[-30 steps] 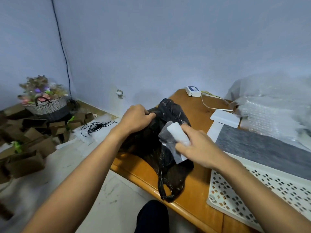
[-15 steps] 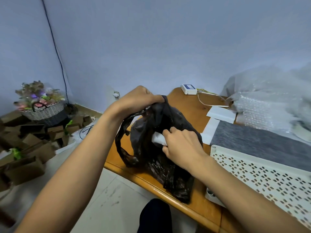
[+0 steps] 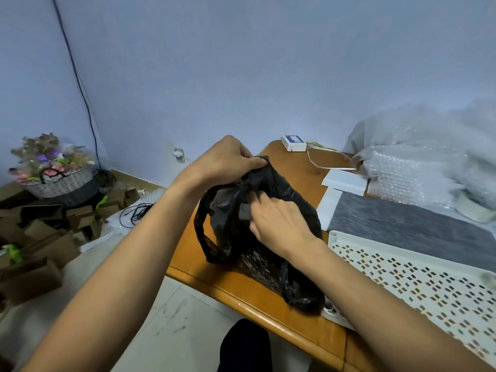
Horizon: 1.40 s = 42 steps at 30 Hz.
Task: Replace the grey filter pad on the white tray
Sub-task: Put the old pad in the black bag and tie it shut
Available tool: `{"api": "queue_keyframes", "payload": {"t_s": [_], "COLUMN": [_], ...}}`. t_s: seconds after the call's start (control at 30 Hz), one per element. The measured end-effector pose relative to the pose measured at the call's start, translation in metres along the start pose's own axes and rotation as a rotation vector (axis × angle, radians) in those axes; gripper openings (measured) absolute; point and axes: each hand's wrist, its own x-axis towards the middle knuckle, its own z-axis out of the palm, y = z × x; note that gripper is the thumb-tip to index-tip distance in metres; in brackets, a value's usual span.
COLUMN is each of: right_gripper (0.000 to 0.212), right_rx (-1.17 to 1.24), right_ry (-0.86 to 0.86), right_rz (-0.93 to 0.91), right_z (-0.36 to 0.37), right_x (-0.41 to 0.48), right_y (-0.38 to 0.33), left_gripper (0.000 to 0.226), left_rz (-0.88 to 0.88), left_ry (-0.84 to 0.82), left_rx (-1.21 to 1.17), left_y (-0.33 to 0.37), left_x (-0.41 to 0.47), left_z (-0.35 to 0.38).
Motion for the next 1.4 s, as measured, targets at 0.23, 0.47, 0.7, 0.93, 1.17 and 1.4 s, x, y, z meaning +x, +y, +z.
{"api": "queue_keyframes", "payload": {"t_s": [0.23,0.47,0.7,0.93,1.17,1.4], "right_gripper": [0.044,0.034,0.046,0.029,0.033,0.033], "right_rx": [-0.243,-0.079,0.108,-0.282,-0.001,0.215], "right_ry": [0.013,-0.293,-0.401,-0.271,-0.262,-0.223], "right_rz": [-0.055,-0.003,-0.028,0.093,0.11,0.002], "right_z": [0.036,0.059,0.058,0.054,0.051,0.018], "right_x": [0.039,0.044,0.026,0.02,0.011,-0.037], "right_y": [0.012,0.011,0.017,0.021,0.027,0.041], "left_gripper": [0.047,0.054,0.048,0.068,0.057,0.031], "left_rz": [0.015,0.076,0.09,0.04,0.061,0.121], "left_ry": [-0.109,-0.091,-0.024,-0.048,0.036,0.071], "left_rx": [-0.105,-0.348,-0.443,-0.374,-0.17,0.047], "left_y": [0.033,0.034,0.026,0.021,0.003,-0.05], "left_x": [-0.013,-0.005,-0.004,-0.011,-0.014,-0.021], "left_z": [-0.019,-0.019,-0.017,-0.017,0.002,0.035]}}
